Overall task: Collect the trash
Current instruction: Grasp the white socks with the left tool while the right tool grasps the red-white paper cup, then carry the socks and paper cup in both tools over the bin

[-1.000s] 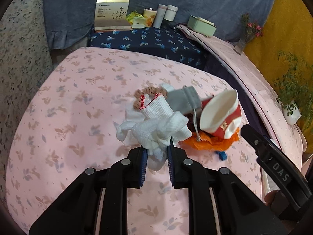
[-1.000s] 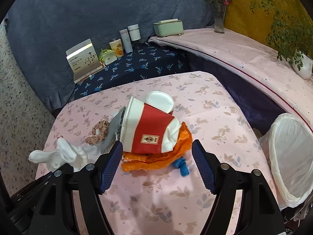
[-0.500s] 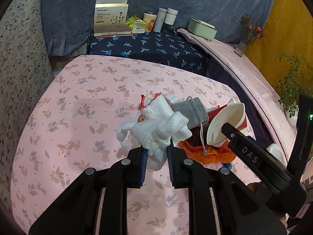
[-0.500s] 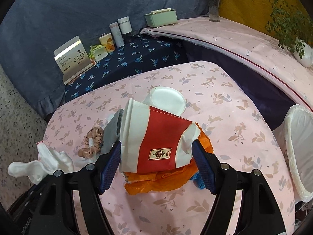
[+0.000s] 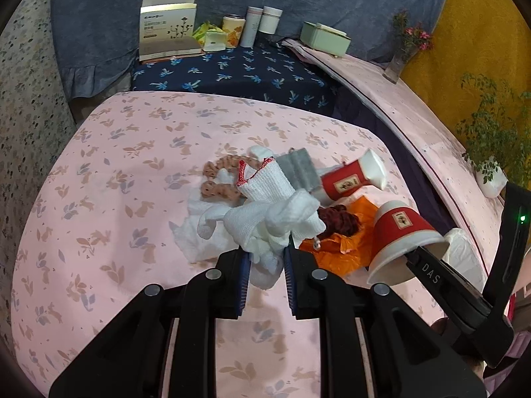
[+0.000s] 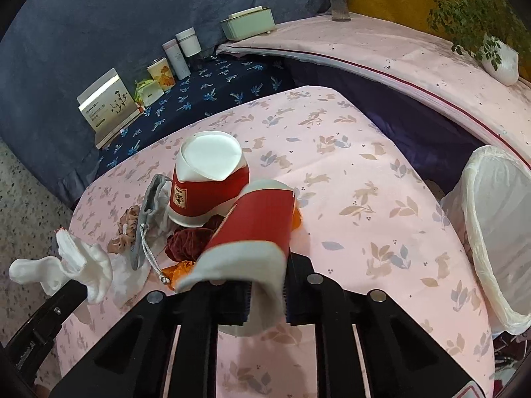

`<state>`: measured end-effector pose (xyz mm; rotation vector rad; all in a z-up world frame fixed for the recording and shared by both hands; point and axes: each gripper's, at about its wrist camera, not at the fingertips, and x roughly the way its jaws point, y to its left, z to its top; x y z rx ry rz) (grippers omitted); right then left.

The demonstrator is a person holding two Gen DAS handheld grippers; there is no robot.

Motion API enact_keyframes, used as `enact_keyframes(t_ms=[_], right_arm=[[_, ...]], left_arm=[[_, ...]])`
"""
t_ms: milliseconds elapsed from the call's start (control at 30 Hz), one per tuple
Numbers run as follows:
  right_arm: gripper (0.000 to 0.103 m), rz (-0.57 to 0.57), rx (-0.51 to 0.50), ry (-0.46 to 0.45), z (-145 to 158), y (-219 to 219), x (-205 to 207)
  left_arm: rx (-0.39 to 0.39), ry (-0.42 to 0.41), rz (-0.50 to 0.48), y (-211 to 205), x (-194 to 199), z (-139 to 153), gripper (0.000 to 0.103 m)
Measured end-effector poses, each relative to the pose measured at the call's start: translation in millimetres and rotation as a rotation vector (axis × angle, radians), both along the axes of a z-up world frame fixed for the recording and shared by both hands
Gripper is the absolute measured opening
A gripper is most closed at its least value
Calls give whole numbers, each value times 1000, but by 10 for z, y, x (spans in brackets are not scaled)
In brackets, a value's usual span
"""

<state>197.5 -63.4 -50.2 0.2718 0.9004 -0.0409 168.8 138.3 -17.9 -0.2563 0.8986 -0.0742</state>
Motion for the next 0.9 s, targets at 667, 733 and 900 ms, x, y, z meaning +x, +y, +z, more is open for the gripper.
enact_keyframes(t_ms=[667,733,900], right_arm=[[3,-147,9,-103,350,-1103,-586],[3,-176,14,-107,363,-1279,-653],[3,-252,20,-111,358,-1717,-820]], left_arm=[[44,-55,-239,-1406,-198,264,18],[46,-59,-266,-1573,-217,281,18],[61,-63,-343,-2034,-267,291,18]])
